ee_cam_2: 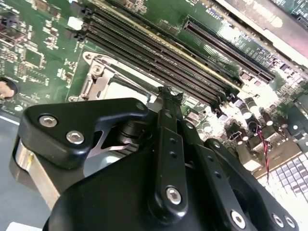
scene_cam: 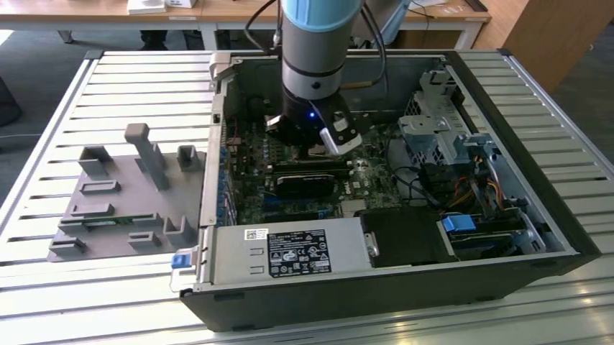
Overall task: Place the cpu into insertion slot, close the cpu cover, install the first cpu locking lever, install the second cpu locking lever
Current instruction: 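Install the second cpu locking lever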
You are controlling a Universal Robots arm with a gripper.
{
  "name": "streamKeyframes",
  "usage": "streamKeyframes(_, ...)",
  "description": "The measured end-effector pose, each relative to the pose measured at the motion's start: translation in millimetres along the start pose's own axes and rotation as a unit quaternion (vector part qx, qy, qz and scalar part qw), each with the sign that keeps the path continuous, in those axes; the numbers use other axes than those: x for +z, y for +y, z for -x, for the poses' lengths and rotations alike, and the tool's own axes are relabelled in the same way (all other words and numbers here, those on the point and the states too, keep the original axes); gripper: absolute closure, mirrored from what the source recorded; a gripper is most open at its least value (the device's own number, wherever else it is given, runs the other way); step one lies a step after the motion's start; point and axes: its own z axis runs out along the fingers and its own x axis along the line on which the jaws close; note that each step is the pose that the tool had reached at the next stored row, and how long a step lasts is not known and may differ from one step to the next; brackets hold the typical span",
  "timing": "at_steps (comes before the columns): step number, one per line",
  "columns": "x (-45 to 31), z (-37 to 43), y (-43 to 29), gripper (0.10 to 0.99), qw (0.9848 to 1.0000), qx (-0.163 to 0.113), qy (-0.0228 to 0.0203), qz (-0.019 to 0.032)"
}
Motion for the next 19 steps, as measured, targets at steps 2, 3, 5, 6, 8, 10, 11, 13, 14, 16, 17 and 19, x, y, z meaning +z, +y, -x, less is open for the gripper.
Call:
streamKeyframes(2, 3.6, -1.2, -0.7, 0.969, 1.0000, 0.000, 0.0001, 0.0002)
streamKeyframes(3, 4.8, -1.6, -0.9, 0.969, 1.0000, 0.000, 0.0001, 0.0010)
streamKeyframes(5, 5.9, -2.4, -1.5, 0.969, 1.0000, 0.000, 0.0002, 0.0048)
streamKeyframes(6, 6.1, -2.7, -2.0, 0.969, 1.0000, 0.000, 0.0002, 0.0074)
streamKeyframes(8, 5.8, -3.4, -4.8, 0.969, 0.9999, 0.000, 0.0003, 0.0148)
streamKeyframes(10, 5.5, -4.1, -7.0, 0.969, 0.9998, 0.000, 0.0004, 0.0209)
streamKeyframes(11, 5.3, -4.6, -8.1, 0.969, 0.9997, 0.000, 0.0005, 0.0232)
streamKeyframes(13, 5.0, -4.8, -10.9, 0.969, 0.9997, 0.000, 0.0005, 0.0261)
streamKeyframes(14, 4.9, -4.8, -12.5, 0.969, 0.9996, 0.000, 0.0006, 0.0271)
streamKeyframes(16, 4.8, -4.7, -14.4, 0.969, 0.9996, 0.000, 0.0006, 0.0292)
streamKeyframes(17, 4.9, -4.8, -14.9, 0.969, 0.9995, 0.000, 0.0006, 0.0305)
streamKeyframes(19, 5.2, -5.0, -15.4, 0.969, 0.9994, 0.000, 0.0006, 0.0332)
